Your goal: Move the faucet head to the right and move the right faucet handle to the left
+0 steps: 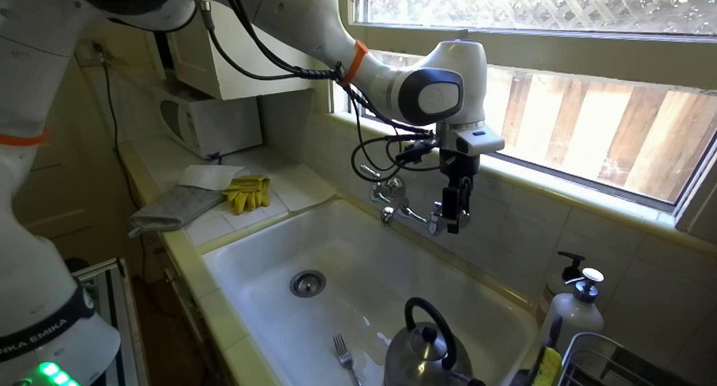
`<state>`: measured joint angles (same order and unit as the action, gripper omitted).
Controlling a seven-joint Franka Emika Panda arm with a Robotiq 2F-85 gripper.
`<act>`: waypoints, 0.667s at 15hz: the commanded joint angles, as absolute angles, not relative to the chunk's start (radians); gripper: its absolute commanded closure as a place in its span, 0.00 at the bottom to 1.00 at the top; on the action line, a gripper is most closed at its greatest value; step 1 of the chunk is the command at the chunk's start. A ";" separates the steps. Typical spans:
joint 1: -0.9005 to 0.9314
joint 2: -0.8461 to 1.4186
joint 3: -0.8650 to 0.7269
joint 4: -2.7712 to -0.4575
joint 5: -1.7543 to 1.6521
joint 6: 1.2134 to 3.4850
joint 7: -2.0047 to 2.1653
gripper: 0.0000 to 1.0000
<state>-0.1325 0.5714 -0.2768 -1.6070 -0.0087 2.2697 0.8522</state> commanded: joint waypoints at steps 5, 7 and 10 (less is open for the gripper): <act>-0.169 0.568 -0.247 -1.618 0.042 2.218 0.791 0.00; -0.161 0.555 -0.253 -1.626 0.027 2.183 0.780 0.00; -0.141 0.544 -0.276 -1.633 -0.015 2.144 0.800 0.00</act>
<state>-0.1521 0.5783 -0.2618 -1.5999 0.0151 2.2425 0.8160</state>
